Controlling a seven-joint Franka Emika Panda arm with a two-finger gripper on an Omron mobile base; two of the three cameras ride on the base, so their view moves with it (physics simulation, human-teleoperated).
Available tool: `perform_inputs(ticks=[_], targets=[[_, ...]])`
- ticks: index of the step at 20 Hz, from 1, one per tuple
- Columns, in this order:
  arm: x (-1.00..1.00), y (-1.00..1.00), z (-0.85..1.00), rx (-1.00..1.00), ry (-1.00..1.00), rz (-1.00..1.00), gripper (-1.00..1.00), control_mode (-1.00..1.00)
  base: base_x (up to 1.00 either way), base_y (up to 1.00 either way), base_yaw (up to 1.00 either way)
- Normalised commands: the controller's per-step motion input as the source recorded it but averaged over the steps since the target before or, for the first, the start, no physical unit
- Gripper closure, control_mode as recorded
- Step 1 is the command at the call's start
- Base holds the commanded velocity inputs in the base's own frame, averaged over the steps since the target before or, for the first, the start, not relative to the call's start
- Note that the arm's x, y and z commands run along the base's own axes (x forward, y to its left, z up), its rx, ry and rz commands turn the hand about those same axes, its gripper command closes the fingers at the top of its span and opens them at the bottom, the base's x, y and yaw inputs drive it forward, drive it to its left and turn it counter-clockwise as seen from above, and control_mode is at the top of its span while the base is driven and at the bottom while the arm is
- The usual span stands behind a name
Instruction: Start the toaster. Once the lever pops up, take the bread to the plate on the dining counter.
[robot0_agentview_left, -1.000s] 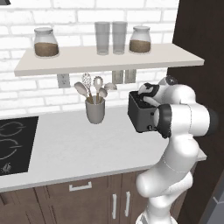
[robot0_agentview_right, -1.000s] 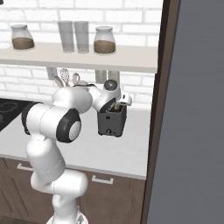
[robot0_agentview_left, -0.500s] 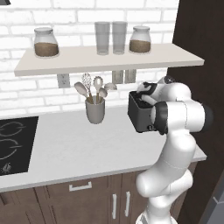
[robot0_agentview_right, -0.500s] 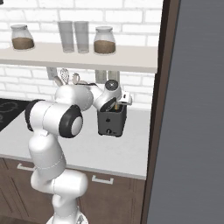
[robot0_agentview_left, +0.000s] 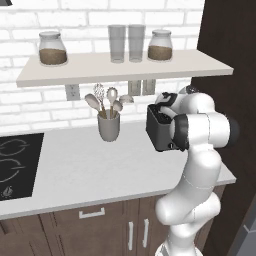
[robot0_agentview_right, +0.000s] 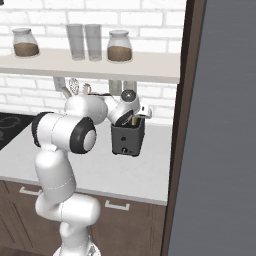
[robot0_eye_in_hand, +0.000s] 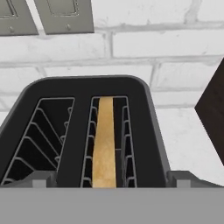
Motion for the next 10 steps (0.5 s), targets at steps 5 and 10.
perform_inputs(ticks=[5,10], targets=[[0.00,0.00,-0.10,0.00,0.00,0.00,-1.00,-1.00,0.00,0.00,0.00],[0.00,0.00,-0.08,0.00,0.00,0.00,-1.00,-1.00,0.00,0.00,0.00]])
